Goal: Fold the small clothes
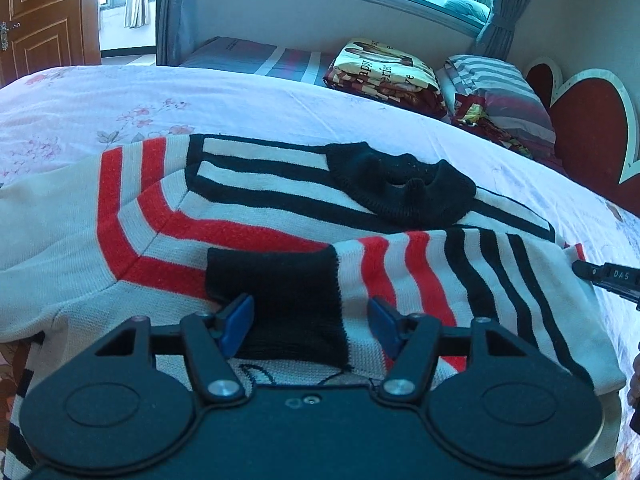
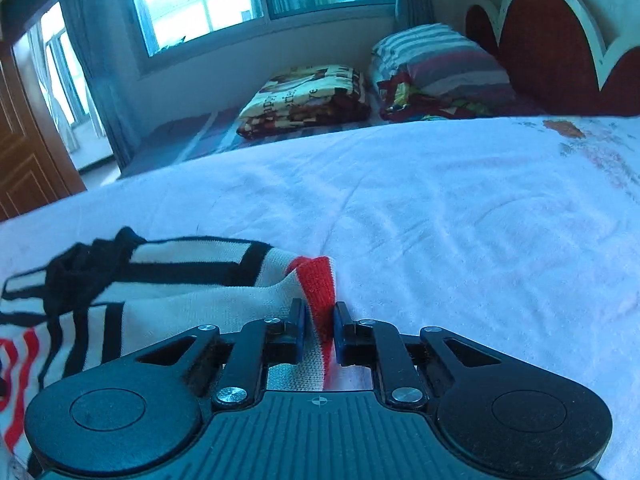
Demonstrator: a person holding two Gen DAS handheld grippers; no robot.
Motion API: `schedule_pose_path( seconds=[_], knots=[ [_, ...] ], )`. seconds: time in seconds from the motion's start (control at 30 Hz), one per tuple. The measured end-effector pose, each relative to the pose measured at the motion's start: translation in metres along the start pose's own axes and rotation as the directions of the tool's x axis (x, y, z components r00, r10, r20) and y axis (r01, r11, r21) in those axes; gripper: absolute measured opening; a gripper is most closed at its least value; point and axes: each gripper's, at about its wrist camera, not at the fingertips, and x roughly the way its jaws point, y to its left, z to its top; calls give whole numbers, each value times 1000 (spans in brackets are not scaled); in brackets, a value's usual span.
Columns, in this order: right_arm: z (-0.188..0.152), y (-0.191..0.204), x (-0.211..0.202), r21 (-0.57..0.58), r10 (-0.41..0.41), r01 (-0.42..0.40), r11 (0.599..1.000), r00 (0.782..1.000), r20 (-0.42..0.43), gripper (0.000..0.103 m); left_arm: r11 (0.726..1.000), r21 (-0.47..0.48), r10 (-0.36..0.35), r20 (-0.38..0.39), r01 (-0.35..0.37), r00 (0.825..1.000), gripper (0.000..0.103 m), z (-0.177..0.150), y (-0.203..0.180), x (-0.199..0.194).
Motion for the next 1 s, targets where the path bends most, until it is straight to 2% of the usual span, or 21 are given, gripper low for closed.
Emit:
schedule_pose_path(
  seconds=[0.1,0.2,0.3,0.4,0.53,0.6,0.67,0.7,0.73,0.77,0.8,0.93,1.0],
  knots=[
    [5,6,-14,-24,-28,28,999,999,37,14,999,-30,-13,-9,13,1000,62,6,3,-4],
    [11,15,-27,-18,30,-29,999,998,60,14,998,-50,-40,23,42,999,63,15,0,-11],
    [9,41,-26,-66,100,-98,993,995,22,14,998,-35,-46,21,46,999,63,22,-10,-1],
    [-2,66,-18,-115,114,-114,987,993,-10,14,1000,-11,-14,-10,14,1000,64,23,-13,18],
    [-18,77,2,-194,77,-85,977,996,-48,14,1000,21,4,-3,-3,1000,64,18,-7,23],
    [-18,72,4,-163,93,-99,982,995,-46,14,999,44,1,-7,-1,1000,64,17,-7,23],
    [-15,76,1,-162,75,-84,983,995,-62,14,998,65,4,-16,-3,1000,64,18,-8,24],
    [-15,80,-3,-169,65,-75,983,996,-64,16,998,68,8,-22,-7,1000,64,19,-9,24],
    [-15,84,-8,-174,66,-76,982,996,-59,30,997,71,16,-30,-14,999,64,20,-10,23],
    [-17,88,-13,-181,78,-86,980,996,-50,60,997,74,26,-36,-23,999,64,21,-12,22],
    [-21,94,-19,-197,84,-90,976,996,-36,69,997,72,33,-40,-30,999,64,22,-13,20],
    [-43,114,-18,-274,33,-51,960,997,-70,68,996,77,56,-28,-54,998,65,18,-11,10],
    [-54,123,-17,-327,2,-27,945,997,-74,68,995,71,69,-30,-67,997,69,14,-6,6]
  ],
)
